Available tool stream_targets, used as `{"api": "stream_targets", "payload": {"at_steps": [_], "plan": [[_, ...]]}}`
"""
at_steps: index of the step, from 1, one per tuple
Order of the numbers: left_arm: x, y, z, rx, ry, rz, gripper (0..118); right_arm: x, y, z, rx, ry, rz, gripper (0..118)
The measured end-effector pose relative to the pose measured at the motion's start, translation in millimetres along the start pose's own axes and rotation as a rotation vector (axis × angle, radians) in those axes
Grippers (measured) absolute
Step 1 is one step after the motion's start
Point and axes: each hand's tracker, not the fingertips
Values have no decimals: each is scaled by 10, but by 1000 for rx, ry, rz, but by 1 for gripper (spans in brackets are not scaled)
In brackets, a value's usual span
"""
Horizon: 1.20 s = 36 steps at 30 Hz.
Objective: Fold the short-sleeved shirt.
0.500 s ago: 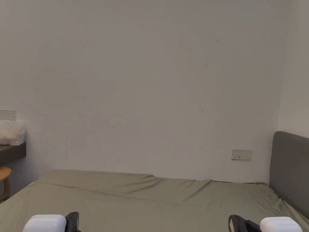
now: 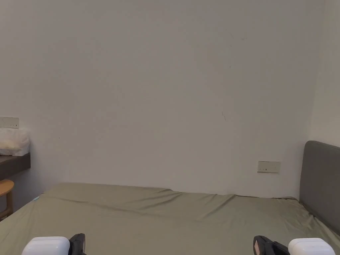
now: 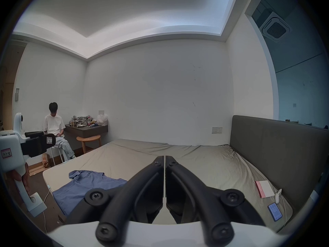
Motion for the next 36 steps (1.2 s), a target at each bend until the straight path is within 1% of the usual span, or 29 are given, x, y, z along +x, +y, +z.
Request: {"api": "stream_targets", "payload": {"at_steps": [16,19,20,21,22,23,24,26,27,31,32,35,36], "plan": [[-25,-129,-267,-35,-1,1,2,-19,-103,-326,-22,3,10,11],[-103,-221,-383,-50,21,8,5,-23,-172,-422,-39,-1,14,11],[-166,-276,-445,-71,33,-3,13,-26,-202,-453,-50,-1,17,11],[-248,-341,-519,-93,53,-20,50,-29,-240,-484,-65,4,26,11],[-336,-412,-603,-114,72,-40,93,-32,-280,-511,-75,9,37,11],[-452,-528,-747,-209,57,-41,118,-37,-335,-545,-86,9,56,11],[-574,-649,-887,-307,43,-34,118,-42,-387,-583,-96,6,74,11],[-818,-951,-1097,-333,63,16,118,-49,-509,-705,-123,-4,95,11],[-921,-1125,-1247,-360,84,17,118,-51,-574,-779,-143,-3,93,11],[-1255,-1915,-1960,-592,134,-40,118,-75,-860,-1096,-234,18,79,11],[-1323,-2160,-2146,-643,128,-40,118,-91,-945,-1172,-256,25,87,11],[-1473,-2834,-2644,-795,177,-65,118,-156,-1189,-1365,-330,33,140,11],[-1501,-3050,-2742,-829,181,-72,118,-175,-1263,-1425,-350,39,144,11]]}}
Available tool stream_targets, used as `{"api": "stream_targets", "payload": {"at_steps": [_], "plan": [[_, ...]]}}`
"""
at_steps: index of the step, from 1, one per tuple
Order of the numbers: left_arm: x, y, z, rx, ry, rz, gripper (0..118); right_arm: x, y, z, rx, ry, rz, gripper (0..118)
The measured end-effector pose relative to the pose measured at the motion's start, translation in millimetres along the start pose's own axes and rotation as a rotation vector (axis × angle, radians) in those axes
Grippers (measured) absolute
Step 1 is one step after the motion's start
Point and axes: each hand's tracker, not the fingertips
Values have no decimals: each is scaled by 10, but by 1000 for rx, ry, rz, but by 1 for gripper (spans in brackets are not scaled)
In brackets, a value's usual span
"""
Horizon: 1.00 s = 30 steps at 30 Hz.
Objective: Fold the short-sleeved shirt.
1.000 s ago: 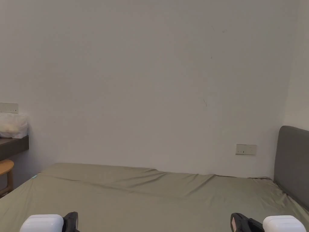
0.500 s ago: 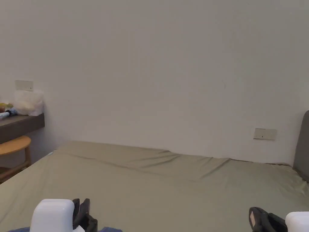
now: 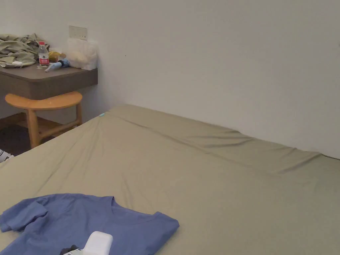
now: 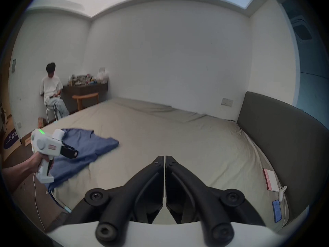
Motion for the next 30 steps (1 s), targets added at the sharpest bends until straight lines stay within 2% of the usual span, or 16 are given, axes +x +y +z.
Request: {"api": "stream_targets", "payload": {"at_steps": [5,6,8,9,10,11,12,15,19,23,26,30], "plan": [[-43,-175,-735,-89,0,-7,118,-106,-139,-280,-49,40,-4,11],[-119,-134,-690,-38,-103,95,118,-138,-160,-324,-56,45,1,11],[-220,-1,-644,-42,-86,109,114,-182,-208,-383,-74,55,6,11],[-240,63,-609,8,-51,103,80,-200,-232,-405,-80,67,0,11],[-264,150,-559,52,-59,101,40,-213,-253,-419,-85,83,-9,11],[-242,251,-551,43,5,92,7,-214,-277,-412,-91,100,-19,11],[-236,324,-496,72,115,37,7,-214,-293,-402,-96,111,-23,11],[-196,563,-276,75,-43,97,7,-155,-310,-267,-94,119,-26,11],[182,808,332,233,-120,28,7,61,-271,9,-56,92,-38,11],[872,892,1015,344,-266,-68,7,349,-227,359,-10,24,-62,11],[1491,831,1417,354,-435,-113,7,558,-213,643,16,-22,-80,11],[2415,554,1963,371,-614,-241,7,813,-230,1061,56,-96,-99,11]]}}
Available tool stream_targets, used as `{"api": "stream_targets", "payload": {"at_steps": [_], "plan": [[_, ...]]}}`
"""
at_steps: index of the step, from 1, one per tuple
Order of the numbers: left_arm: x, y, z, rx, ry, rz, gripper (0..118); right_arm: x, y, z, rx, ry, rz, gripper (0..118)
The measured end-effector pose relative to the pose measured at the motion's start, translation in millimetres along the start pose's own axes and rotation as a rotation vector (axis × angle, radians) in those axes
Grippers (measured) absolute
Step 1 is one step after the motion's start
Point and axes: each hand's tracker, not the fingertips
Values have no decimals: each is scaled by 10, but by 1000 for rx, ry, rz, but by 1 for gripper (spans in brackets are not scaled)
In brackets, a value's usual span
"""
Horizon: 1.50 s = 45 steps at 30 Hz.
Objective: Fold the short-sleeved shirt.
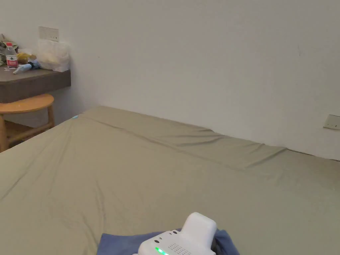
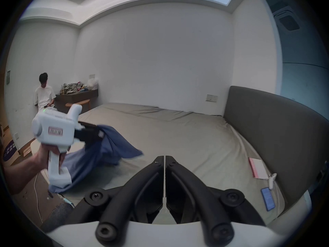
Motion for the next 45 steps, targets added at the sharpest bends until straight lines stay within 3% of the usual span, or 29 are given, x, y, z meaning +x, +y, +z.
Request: {"api": "stream_targets", "payload": {"at_steps": [6,10,13,14,16,17,20,27,28,29,32,33,37,39,40,41,42,43,45], "plan": [[1487,-330,-76,-80,-323,-36,7,319,-66,499,33,-76,-39,11],[2074,-730,-210,-155,-413,-64,7,474,-198,690,24,-131,-47,11],[2227,-1086,-459,-300,-385,-16,9,598,-327,705,-12,-155,-73,11],[2231,-1186,-557,-341,-377,14,20,631,-371,702,-23,-160,-85,11],[2156,-1316,-623,-398,-333,45,101,663,-432,706,-31,-172,-97,11],[2094,-1339,-636,-437,-304,39,118,671,-448,709,-35,-173,-101,11],[1708,-1108,-382,-289,-303,93,114,669,-458,695,-40,-168,-100,11],[379,-255,824,-45,22,142,111,412,-304,477,11,-90,-101,11],[233,-242,1006,-16,70,159,102,357,-287,440,20,-76,-98,11],[75,-240,1200,4,120,176,81,284,-269,391,28,-56,-95,11],[-250,-324,1538,-9,292,186,44,84,-241,257,33,7,-102,11],[-343,-392,1611,-9,368,190,3,14,-245,214,32,29,-106,11],[-627,-473,1691,16,292,316,2,-206,-242,110,22,71,-71,11],[-756,-506,1458,-18,303,300,2,-262,-228,79,22,84,-56,11],[-820,-486,1316,-45,310,284,6,-270,-214,68,20,91,-51,11],[-893,-467,1128,-91,319,261,30,-271,-198,57,21,95,-42,11],[-952,-472,892,-132,295,246,90,-274,-189,51,27,91,-28,11],[-1011,-495,649,-185,242,247,118,-268,-180,46,34,77,-16,11],[-1110,-611,138,-171,196,264,118,-207,-155,11,27,68,-7,11]]}}
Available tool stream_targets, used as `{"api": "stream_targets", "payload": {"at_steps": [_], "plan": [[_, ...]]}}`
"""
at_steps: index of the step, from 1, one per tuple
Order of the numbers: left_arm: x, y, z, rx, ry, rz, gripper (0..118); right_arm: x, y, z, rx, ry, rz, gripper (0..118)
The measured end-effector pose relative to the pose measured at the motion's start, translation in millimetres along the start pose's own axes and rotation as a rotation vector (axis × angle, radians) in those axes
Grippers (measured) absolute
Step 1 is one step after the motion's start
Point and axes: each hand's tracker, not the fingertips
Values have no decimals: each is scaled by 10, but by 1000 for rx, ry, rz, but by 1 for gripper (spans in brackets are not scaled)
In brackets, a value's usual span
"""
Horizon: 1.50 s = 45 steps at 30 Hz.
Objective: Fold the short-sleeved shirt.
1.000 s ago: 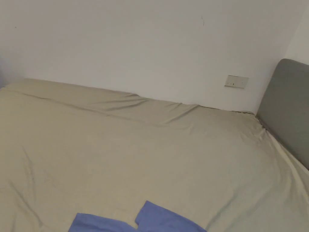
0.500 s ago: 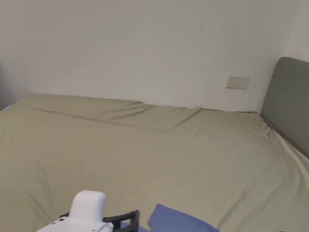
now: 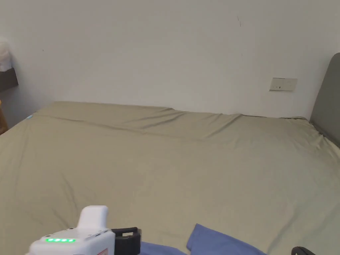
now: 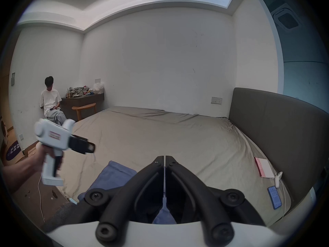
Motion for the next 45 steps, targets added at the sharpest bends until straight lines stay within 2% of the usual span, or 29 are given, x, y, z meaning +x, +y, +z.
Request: {"api": "stream_targets", "payload": {"at_steps": [3,6,10,11,12,13,15,16,18,19,21,24,28,30,32,33,34,35,36,39,40,41,43,45], "plan": [[28,-106,-851,-119,149,-41,118,109,-3,-14,-10,-23,-9,11],[41,-353,-1475,-244,165,-93,118,258,-44,15,-42,-66,-12,11],[2,-627,-1881,-364,190,-161,105,474,-178,95,-94,-149,-11,11],[32,-598,-1697,-300,175,-146,83,540,-203,101,-102,-158,-19,11],[82,-487,-1651,-267,171,-151,23,605,-218,102,-106,-162,-29,11],[120,-478,-1522,-290,138,-179,3,667,-222,88,-108,-163,-40,11],[236,-427,-1235,-127,162,-266,3,800,-182,-37,-107,-148,-46,11],[265,-351,-1062,-118,168,-280,3,838,-148,-127,-110,-146,-36,11],[316,-289,-590,-52,74,-214,3,923,-93,-396,-128,-109,31,13],[329,-253,-362,-16,46,-205,3,967,-77,-564,-159,-76,60,23],[313,-261,27,70,22,-162,3,1068,-134,-1028,-237,34,79,69],[290,-335,544,107,-23,-88,3,1194,-425,-1842,-398,163,78,72],[208,-487,844,121,-28,-40,3,1173,-1031,-2840,-685,203,136,72],[203,-531,918,116,-3,-21,3,1101,-1385,-3160,-814,241,158,72],[167,-545,930,116,17,-22,3,964,-1644,-3264,-886,226,201,71],[130,-555,922,117,28,-22,3,947,-1629,-3183,-785,197,196,56],[108,-549,910,111,34,-13,3,990,-1515,-3092,-698,197,149,14],[85,-537,894,106,39,-9,3,1009,-1466,-3057,-731,225,62,9],[65,-522,882,107,45,0,3,984,-1417,-2967,-748,197,67,9],[13,-419,903,116,38,21,3,1023,-1154,-2689,-703,221,113,9],[-6,-367,946,127,37,24,3,1031,-1063,-2591,-648,226,85,9],[-35,-294,1025,140,30,29,3,1124,-854,-2435,-588,216,13,9],[-91,-137,1178,178,32,32,3,1324,-427,-2108,-489,210,-65,9],[-164,75,1410,250,69,-1,3,1511,90,-1687,-366,186,-69,9]]}}
